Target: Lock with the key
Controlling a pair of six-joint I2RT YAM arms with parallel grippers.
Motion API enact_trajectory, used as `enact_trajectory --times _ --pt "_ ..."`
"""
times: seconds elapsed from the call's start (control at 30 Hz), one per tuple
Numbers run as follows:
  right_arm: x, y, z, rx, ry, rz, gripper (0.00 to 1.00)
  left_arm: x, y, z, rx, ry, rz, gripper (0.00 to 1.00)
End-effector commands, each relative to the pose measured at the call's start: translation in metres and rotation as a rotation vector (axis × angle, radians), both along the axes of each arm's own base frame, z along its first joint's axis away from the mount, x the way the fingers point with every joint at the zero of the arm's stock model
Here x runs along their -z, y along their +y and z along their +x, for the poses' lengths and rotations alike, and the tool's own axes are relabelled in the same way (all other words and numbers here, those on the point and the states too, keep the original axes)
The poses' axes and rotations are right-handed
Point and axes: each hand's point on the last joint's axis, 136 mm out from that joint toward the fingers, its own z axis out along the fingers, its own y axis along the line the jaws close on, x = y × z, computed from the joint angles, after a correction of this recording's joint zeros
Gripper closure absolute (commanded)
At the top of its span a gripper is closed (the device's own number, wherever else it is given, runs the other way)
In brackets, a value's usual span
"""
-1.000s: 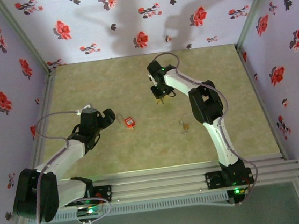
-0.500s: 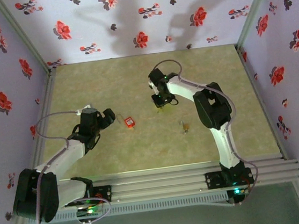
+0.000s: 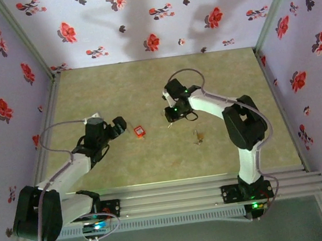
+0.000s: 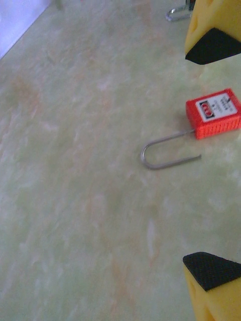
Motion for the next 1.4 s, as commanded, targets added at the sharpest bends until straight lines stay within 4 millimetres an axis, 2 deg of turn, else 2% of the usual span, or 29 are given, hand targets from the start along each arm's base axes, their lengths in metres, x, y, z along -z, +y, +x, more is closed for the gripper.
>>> enact_trajectory --times 0.0,0.27,0.63,0.93,1.2,1.37 --pt "-0.021 0.015 -0.009 0.001 -0.026 0.113 0.8 -0.011 -0.024 0.0 0.071 -0.025 -0.119 0.0" --pt "-0.036 0.026 -0.033 -0.031 -0.032 0.228 0.81 -0.025 -0.061 -0.006 0.143 -0.015 -0.289 0.0" --pt "-0.053 0.035 -0.053 -0.068 -0.05 0.33 0.81 -0.036 -0.113 -0.013 0.235 0.018 -0.379 0.02" --pt "-0.057 0.046 -0.065 -0.111 -0.052 0.356 0.81 -0.04 -0.145 -0.01 0.285 0.031 -0.409 0.11" --pt "-0.063 0.051 -0.072 -0.136 -0.058 0.374 0.81 -0.036 -0.158 -0.006 0.299 0.045 -0.44 0.21" --pt "-0.063 0.056 -0.078 -0.157 -0.051 0.382 0.81 -0.036 -0.165 -0.005 0.31 0.047 -0.458 0.34"
